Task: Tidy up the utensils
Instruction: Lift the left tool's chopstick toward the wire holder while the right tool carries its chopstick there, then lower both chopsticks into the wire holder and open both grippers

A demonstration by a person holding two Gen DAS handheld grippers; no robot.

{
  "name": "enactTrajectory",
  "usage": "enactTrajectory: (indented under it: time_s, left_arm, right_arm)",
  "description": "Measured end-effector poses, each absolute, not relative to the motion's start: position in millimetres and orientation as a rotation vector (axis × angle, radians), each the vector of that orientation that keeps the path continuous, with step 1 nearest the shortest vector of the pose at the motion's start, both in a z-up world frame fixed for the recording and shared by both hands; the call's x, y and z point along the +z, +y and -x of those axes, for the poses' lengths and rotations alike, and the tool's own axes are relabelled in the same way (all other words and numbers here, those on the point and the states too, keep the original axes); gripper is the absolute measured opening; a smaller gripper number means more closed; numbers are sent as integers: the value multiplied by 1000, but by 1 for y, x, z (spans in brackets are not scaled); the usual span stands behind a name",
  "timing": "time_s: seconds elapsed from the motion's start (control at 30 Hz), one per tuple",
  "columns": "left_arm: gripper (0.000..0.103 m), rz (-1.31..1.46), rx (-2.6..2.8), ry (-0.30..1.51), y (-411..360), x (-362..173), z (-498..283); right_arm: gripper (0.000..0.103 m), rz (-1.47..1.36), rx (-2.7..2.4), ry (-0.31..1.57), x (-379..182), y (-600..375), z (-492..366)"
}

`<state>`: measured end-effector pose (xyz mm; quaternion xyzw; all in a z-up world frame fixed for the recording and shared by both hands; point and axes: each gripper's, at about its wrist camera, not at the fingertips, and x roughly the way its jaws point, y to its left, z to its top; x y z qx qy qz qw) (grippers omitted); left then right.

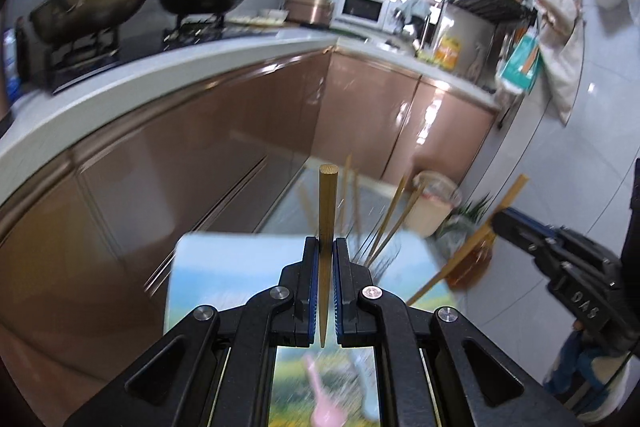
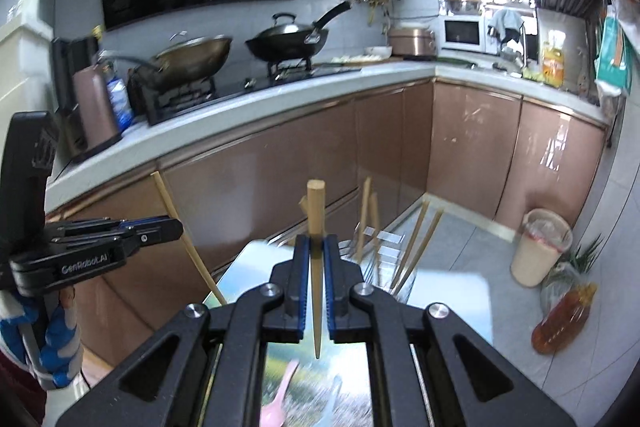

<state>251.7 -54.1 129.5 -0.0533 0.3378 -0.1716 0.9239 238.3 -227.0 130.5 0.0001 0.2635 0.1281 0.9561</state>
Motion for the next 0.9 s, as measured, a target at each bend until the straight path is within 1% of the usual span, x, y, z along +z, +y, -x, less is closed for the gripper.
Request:
enactTrajectory:
  time_s: [0.13,0.27,0.47,0.6,0.73,0.9]
  left_arm:
    - [6,141,-370,646,-77,140,-291]
    - [6,151,-372,635,-96,137,-326]
    - [6,135,-344,632,-119,105,-358]
    - [6,104,-322,651,-132,71,-375]
    - [6,86,-301,690,-138,44,-383]
    - [6,57,-273,722,-143,25,-385]
  right_arm:
    - [6,4,228,513,143,-241,-273]
    - [6,8,196,508,139,-252,-301]
    - [6,-18,178,529,104,-267,-341]
    - [6,-35,176,557,66,-271,-360]
    - [7,-39,179,599,32,-274,-364]
    - [7,-50,174,651,7,-281,-361]
